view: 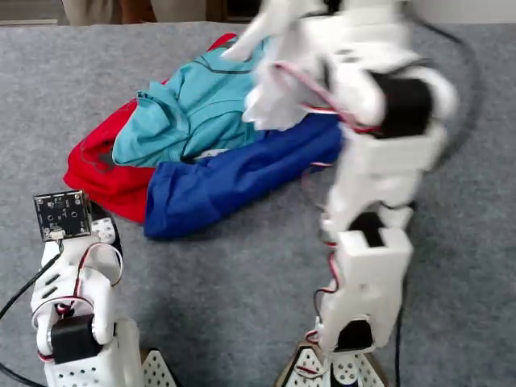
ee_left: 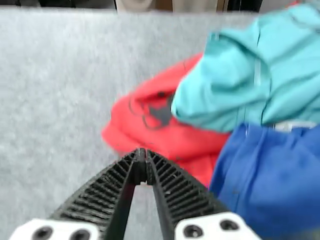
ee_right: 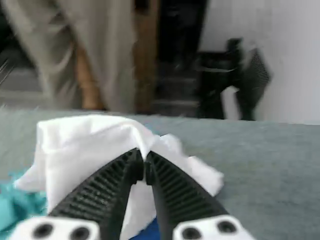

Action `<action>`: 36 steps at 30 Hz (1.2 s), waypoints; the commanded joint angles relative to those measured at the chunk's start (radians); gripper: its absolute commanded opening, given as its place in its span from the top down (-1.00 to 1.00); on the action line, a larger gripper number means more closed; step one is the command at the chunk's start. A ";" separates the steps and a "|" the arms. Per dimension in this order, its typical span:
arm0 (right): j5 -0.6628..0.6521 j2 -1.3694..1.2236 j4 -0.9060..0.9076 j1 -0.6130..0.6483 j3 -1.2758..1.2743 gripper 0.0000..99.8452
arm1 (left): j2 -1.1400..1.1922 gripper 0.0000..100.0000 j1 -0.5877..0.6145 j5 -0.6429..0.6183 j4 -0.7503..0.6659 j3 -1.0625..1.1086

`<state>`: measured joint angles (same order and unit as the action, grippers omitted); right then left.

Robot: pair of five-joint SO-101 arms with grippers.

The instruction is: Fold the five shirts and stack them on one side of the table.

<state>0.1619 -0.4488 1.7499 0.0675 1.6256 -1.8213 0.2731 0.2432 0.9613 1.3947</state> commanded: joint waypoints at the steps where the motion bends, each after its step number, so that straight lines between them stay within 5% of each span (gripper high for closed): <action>1: -0.040 0.097 0.023 -0.197 0.039 1.00 | 0.001 0.79 0.005 -0.012 -0.066 -0.058; 9: -0.245 0.116 0.038 -0.492 0.028 1.00 | 0.139 0.79 -0.043 -0.219 -0.054 -0.239; 13: -0.288 0.122 0.038 -0.590 0.001 1.00 | 0.421 0.77 -0.112 -0.290 -0.002 -0.428; 17: -0.358 0.148 0.038 -0.704 -0.140 1.00 | 0.773 0.52 -0.196 -0.374 0.192 -0.730; 26: -0.477 0.390 0.015 -0.785 -0.880 1.00 | 1.543 0.27 -0.416 -0.577 0.519 -1.298; 36: -0.477 0.688 -0.486 -0.783 -1.799 1.00 | 2.169 0.27 -0.436 -0.629 0.532 -1.651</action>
<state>-0.3076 0.1266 1.4293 -0.7012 0.0760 0.2102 -0.1826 -0.3552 1.4968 -0.1427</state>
